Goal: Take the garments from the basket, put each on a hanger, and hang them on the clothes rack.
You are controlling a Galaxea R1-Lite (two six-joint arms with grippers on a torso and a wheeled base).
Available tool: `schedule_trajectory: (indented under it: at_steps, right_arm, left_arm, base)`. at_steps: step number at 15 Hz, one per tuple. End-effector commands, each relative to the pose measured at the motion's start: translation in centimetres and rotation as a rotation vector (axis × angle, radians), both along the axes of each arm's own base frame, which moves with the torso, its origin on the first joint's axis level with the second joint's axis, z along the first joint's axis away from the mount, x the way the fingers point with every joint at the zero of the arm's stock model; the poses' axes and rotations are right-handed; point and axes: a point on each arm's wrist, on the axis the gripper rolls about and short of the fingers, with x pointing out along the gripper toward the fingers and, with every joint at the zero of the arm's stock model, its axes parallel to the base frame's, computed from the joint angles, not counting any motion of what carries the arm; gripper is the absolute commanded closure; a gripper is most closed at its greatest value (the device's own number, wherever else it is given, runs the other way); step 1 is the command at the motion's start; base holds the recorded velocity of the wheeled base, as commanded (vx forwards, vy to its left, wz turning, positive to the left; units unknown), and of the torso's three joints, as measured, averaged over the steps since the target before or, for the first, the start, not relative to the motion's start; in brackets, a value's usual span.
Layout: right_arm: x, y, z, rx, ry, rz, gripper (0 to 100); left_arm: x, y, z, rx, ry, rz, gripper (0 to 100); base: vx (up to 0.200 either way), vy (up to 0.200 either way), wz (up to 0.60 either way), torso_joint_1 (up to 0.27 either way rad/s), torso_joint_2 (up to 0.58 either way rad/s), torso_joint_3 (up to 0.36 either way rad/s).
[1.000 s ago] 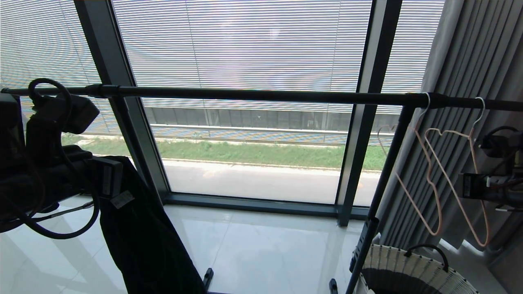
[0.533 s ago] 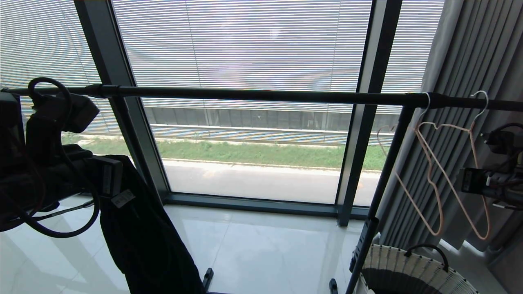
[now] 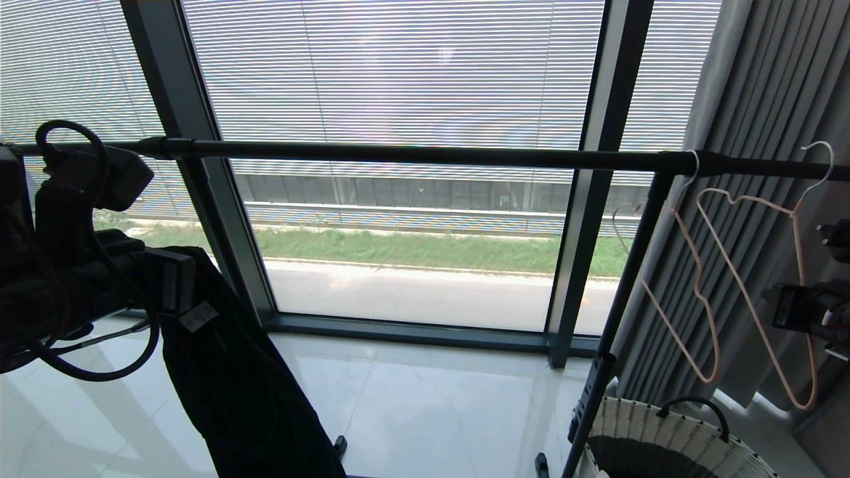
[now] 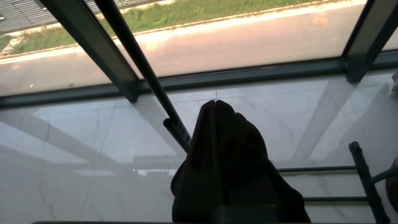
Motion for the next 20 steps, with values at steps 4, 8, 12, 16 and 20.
schedule_trajectory:
  at_steps: [4, 8, 12, 16, 20]
  right_arm:
    - [-5.7, 0.6, 0.3, -0.067, -0.044, 0.055, 100]
    - [-8.9, 0.9, -0.2, -0.077, 0.045, 0.069, 100]
    - [-10.4, 1.0, 0.2, -0.073, 0.052, 0.078, 100]
    - [-11.6, 1.2, 0.9, -0.078, 0.037, 0.128, 100]
    - [-12.8, 1.5, 2.2, -0.068, -0.003, 0.213, 100]
  left_arm:
    - [-0.1, 0.3, 0.2, 0.001, -0.011, 0.015, 100]
    - [-0.3, 0.7, 0.3, 0.015, -0.017, 0.056, 100]
    - [-0.5, 0.7, 0.4, 0.016, -0.023, 0.056, 100]
    - [-0.7, 0.7, 0.5, 0.018, -0.029, 0.055, 100]
    - [-0.8, 0.7, 0.6, 0.017, -0.032, 0.053, 100]
  base:
    - [0.0, 0.0, 0.0, 0.0, 0.0, 0.0]
    - [-0.15, 0.0, 0.0, 0.007, 0.0, 0.003]
    - [-0.2, 0.0, 0.0, -0.005, 0.0, 0.002]
    - [-0.2, 0.0, 0.0, 0.002, 0.0, 0.001]
    - [-0.2, 0.0, 0.0, -0.001, 0.0, 0.005]
